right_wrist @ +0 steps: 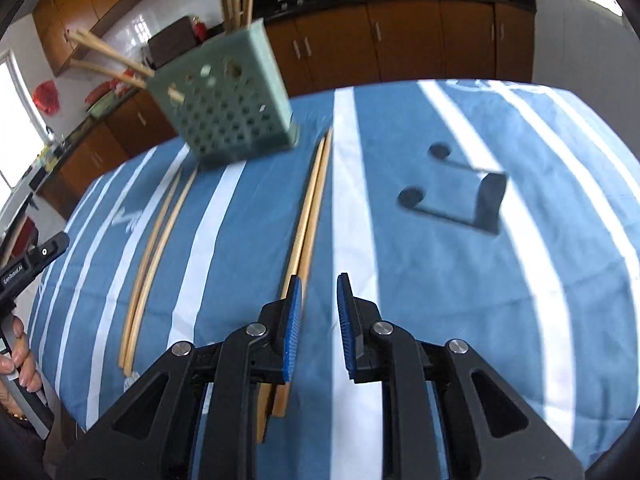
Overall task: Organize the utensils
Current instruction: 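Move both open tools down to the chopsticks on the cloth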
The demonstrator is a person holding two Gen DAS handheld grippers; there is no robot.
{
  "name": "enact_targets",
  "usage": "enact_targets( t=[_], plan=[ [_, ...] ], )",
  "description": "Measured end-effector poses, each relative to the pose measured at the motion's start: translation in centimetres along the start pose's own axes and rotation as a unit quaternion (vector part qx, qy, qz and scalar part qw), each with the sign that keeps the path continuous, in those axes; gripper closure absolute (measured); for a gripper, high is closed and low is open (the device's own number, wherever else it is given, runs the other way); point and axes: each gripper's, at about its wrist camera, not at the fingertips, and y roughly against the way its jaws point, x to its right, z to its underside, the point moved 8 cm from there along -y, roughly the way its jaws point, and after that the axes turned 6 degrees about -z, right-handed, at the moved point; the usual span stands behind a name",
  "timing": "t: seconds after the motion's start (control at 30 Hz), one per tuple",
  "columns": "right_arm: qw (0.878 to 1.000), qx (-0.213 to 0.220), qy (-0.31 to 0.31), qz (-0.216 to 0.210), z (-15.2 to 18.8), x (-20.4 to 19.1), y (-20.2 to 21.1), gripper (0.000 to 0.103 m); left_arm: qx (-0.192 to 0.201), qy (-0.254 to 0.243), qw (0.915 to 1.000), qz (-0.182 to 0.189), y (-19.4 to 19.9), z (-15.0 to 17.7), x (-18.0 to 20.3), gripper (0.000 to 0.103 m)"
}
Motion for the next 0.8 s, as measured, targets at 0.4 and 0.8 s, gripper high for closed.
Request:
enact_targets(
  t=[0.4, 0.8],
  plan=[
    [0.999, -0.007, 0.029, 0.043, 1.0, -0.5, -0.9, 0.084, -0.02, -0.013, 0.9997, 0.011, -0.4, 1.0, 1.7, 0.075],
    [0.997, 0.0, 0.009, 0.072, 0.5, 1.4, -1.3, 0.095, -0.047, -0.028, 0.9976, 0.044, -1.7, 2.6, 4.0, 0.075]
  ],
)
